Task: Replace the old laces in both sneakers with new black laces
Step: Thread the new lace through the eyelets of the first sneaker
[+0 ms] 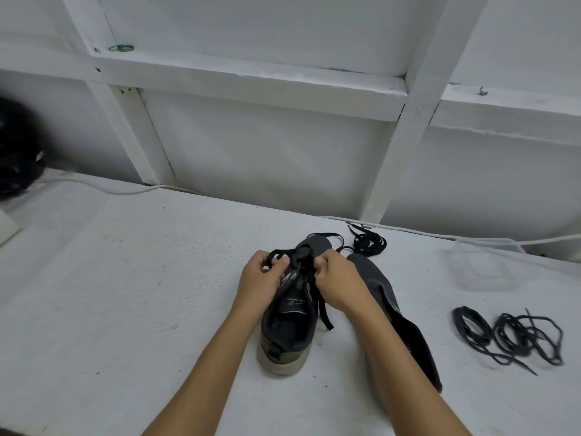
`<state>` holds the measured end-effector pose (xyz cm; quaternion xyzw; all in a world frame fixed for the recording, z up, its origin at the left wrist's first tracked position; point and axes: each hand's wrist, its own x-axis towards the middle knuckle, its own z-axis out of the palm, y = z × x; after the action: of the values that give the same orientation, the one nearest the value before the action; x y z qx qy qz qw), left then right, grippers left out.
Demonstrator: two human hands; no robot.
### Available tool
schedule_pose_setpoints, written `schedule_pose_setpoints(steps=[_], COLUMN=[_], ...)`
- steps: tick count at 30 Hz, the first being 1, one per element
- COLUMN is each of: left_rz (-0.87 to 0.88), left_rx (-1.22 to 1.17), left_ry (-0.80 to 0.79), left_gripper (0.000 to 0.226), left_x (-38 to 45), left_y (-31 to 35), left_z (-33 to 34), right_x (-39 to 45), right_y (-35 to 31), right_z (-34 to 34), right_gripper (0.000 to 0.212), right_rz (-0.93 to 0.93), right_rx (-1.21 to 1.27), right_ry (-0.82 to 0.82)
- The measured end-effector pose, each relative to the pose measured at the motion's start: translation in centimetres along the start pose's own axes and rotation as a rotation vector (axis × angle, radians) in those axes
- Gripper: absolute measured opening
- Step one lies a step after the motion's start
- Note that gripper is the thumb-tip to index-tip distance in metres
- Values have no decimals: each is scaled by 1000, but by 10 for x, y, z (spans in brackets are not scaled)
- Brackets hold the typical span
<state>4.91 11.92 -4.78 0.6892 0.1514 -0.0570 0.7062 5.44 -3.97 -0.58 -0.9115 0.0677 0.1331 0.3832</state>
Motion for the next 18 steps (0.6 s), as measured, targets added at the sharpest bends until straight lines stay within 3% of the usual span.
schedule_pose_setpoints(steps=[4, 10, 18], left_rz=[-14, -5, 67], left_rx=[-50, 82, 103], left_ry=[9, 9, 94], left_gripper=[27, 52, 45], left_x=[-1, -7, -20], left_y=[-7, -7, -9], left_z=[-6, -5, -1], right_x=[2, 5, -5], right_y=[5, 6, 2], right_z=[1, 7, 11], right_gripper=[17, 23, 11], right_rz=[0, 139, 74], right_rx=[97, 186, 188], right_ry=[28, 100, 68])
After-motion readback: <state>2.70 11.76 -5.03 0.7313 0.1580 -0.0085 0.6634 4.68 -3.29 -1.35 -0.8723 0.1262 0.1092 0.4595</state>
